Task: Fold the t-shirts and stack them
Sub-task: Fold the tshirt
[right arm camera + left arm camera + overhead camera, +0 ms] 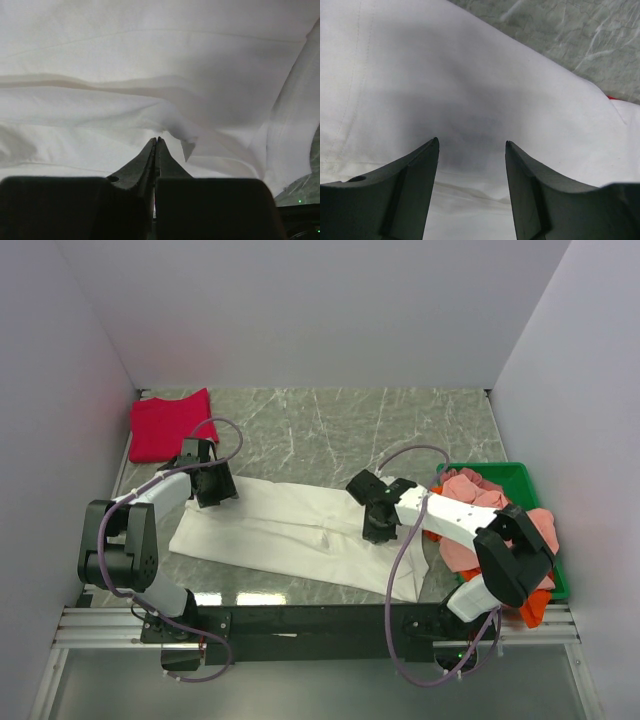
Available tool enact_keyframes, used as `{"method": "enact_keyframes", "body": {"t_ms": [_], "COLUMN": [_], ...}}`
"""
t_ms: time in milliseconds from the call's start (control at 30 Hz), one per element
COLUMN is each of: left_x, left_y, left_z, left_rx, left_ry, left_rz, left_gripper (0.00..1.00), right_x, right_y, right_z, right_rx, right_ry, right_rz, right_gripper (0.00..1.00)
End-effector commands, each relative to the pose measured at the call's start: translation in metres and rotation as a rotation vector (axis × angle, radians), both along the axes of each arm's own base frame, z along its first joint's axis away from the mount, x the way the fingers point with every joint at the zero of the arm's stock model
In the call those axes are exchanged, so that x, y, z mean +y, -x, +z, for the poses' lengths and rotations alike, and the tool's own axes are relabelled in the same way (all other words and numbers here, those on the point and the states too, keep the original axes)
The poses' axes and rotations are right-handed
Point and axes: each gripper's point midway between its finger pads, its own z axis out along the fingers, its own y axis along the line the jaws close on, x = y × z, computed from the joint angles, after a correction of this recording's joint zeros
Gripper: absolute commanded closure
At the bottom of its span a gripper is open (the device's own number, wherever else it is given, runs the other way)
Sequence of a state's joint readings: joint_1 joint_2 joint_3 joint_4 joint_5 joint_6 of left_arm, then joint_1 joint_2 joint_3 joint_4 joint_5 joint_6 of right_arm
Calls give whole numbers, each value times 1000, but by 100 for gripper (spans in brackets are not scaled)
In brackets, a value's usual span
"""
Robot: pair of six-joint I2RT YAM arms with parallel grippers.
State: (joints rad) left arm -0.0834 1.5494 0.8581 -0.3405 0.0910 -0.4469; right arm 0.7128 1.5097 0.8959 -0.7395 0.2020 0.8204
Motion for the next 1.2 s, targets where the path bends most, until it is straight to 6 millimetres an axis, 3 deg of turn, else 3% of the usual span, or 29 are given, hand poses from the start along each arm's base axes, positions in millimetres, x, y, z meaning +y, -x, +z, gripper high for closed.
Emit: {"method": "enact_keyframes", "body": {"t_ms": [0, 167, 367, 533, 733, 1000, 1167], "left_x": [-3, -3, -4, -3, -2, -1, -1], "left_y": [-6, -6, -6, -5, -5, -5, -5], "left_z": [5, 5, 5, 6, 7, 5, 5], "left_rx": [-31, -32, -32, -34, -36, -33, -32], "left_ry": [18, 20, 23, 18, 16, 7, 6], "left_rz": [-14, -15, -15, -14, -12, -9, -10], "left_gripper": [39, 39, 39, 39, 39, 39, 39], "right_x": [1, 13, 6, 3, 5, -2, 1], "right_y": [-10, -5, 1, 2, -9, -19, -18], "right_z": [23, 30, 20, -2, -13, -16, -21], "right_rx": [-50, -39, -22, -9, -38, -51, -34], "right_ry": [-2, -47, -16, -21, -74, -92, -98], "right_rz": [2, 39, 32, -14, -50, -71, -63], "right_gripper": [99, 100, 99, 88, 75, 68, 71]}}
